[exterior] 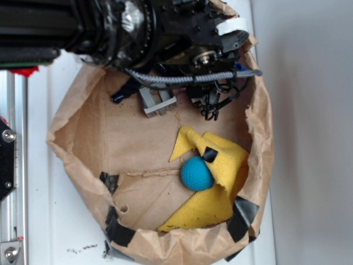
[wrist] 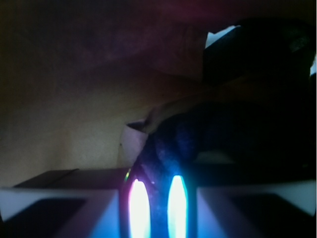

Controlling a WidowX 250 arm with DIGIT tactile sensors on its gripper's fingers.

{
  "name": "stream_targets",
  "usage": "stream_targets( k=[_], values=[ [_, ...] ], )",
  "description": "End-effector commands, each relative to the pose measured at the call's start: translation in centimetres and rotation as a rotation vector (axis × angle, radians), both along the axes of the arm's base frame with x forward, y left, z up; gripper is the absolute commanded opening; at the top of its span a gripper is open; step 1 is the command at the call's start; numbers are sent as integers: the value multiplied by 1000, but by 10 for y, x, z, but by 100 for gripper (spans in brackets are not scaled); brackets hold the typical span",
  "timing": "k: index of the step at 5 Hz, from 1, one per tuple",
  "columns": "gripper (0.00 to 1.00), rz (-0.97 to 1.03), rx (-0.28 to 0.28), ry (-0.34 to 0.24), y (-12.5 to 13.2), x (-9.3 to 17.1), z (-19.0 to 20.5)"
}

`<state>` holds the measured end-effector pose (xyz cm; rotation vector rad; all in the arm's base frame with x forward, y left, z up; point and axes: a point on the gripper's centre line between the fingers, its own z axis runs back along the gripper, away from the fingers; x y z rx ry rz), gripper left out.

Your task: Grab the blue rope.

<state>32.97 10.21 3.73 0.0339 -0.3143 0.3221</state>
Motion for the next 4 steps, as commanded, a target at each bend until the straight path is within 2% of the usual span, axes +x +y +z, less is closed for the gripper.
stream_targets(
  k=[1,2,3,4],
  values=[
    [0,24,-183,-143,15,-17,95],
    [0,34,-241,-171,15,-25,121],
    [0,0,-292,-178,4,-34,143],
    [0,-19,-314,-174,-6,-36,156]
  ],
)
